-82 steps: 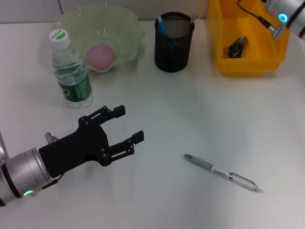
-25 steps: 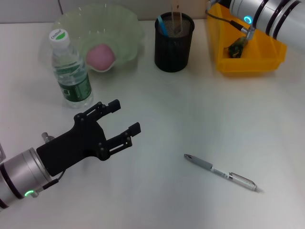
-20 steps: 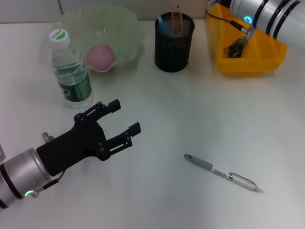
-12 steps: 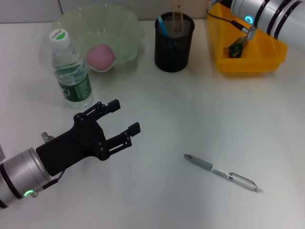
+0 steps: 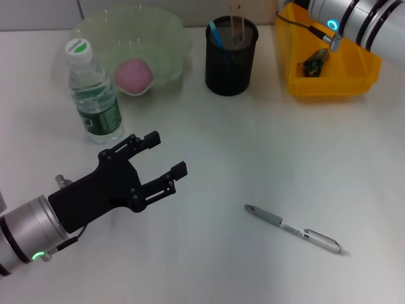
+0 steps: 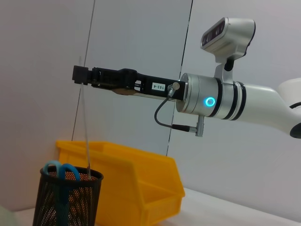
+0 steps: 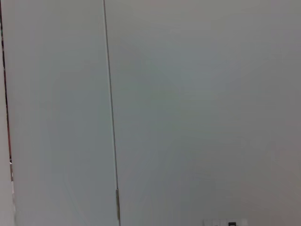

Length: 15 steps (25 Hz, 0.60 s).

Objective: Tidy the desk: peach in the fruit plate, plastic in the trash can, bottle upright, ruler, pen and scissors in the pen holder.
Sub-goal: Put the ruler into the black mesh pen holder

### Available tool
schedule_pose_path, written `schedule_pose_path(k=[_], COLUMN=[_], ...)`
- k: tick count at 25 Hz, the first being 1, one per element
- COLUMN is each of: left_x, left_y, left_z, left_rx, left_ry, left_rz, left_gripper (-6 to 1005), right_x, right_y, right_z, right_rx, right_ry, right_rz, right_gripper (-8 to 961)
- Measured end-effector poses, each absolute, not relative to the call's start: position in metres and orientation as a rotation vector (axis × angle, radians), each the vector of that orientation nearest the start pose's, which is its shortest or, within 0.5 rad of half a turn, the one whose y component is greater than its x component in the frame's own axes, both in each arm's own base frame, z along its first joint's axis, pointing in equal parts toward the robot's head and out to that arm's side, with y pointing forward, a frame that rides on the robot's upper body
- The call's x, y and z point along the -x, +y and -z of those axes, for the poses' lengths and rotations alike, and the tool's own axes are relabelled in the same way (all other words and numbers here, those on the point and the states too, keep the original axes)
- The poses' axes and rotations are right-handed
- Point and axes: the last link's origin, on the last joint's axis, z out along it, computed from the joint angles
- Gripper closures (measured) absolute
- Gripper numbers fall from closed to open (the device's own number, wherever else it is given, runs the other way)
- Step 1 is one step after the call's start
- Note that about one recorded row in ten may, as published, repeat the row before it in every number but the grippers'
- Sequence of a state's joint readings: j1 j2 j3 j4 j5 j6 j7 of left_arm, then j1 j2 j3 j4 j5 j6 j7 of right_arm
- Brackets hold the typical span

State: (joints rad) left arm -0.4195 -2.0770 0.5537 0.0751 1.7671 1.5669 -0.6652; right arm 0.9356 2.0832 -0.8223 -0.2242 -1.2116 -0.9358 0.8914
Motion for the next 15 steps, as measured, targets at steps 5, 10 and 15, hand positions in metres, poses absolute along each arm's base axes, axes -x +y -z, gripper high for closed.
schedule_pose_path(k=[5, 10, 15], left_x=[0.2886, 0.2879, 0.2875], left_y=[0.2554, 0.2546, 0.2540], left_z=[0.0603, 0.0595, 0.0595], left_rx=[2.418, 2.418, 2.418], left_ry=[-0.487, -0.491, -0.520], left_rz=[1.050, 1.063, 1.078], left_gripper=[203, 204, 220], right_x=[-0.1526, -0.1554, -0.1545], right_y=[0.4626, 0.4612, 0.4609], right_z=[0.0272, 0.0246, 0.0229], right_rx=[2.177, 2.167, 2.165], right_ry=[0.439, 0.428, 0.417], right_rz=[-0.899, -0.906, -0.917], right_gripper=[529, 528, 527])
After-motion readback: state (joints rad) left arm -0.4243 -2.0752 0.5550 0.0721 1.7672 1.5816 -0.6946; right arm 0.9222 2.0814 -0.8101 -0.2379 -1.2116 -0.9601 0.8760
